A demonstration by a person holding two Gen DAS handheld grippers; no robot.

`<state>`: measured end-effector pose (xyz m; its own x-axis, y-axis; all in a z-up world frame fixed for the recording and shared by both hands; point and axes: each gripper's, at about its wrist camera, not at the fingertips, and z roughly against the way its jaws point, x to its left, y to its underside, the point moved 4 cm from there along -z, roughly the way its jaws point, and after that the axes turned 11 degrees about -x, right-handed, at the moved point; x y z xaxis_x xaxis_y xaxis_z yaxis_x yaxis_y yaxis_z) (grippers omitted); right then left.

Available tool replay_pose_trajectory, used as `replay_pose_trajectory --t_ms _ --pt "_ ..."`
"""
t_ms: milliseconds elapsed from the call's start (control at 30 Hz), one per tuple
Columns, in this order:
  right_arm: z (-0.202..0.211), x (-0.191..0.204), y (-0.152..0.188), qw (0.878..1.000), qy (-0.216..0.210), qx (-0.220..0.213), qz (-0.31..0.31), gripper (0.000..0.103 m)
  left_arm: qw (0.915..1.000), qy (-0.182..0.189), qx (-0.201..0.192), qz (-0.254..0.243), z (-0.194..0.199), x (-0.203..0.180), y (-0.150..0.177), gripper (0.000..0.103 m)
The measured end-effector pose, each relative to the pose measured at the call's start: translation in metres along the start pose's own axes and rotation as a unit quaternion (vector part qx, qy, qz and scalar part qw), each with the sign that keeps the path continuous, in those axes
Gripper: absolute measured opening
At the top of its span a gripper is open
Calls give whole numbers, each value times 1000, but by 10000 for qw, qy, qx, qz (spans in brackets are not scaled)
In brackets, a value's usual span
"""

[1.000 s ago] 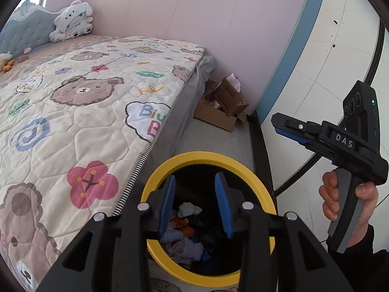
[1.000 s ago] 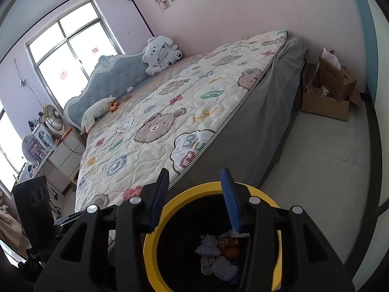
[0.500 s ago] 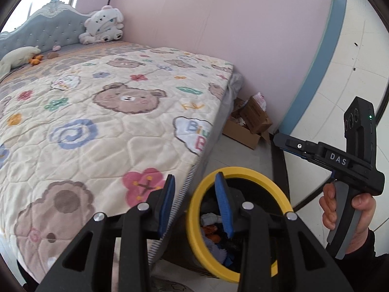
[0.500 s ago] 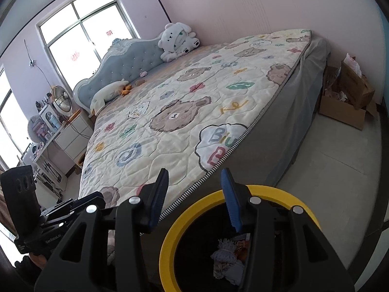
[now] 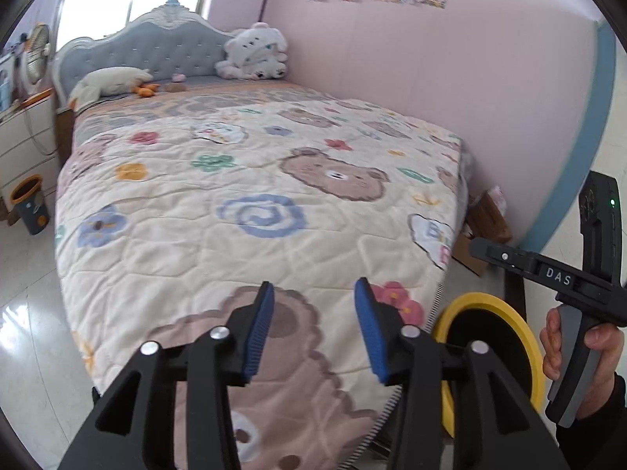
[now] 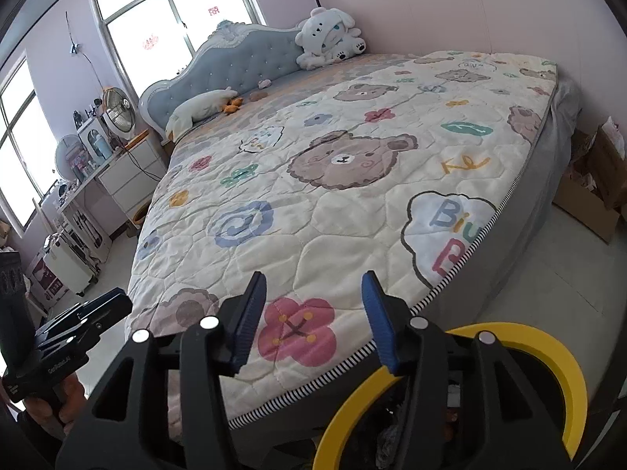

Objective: Collect trash

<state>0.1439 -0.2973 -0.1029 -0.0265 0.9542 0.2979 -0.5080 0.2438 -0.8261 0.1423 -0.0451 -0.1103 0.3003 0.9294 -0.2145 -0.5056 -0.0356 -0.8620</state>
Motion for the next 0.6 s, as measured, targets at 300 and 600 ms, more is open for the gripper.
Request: replay_pose_trajectory --t_ms 300,600 --pt "-9 41 -9 9964 485 -508 475 88 9955 -706 -556 296 25 51 -7 72" --pt "18 69 -25 9888 405 -1329 544 95 9861 -1003 -1312 168 58 55 -23 93"
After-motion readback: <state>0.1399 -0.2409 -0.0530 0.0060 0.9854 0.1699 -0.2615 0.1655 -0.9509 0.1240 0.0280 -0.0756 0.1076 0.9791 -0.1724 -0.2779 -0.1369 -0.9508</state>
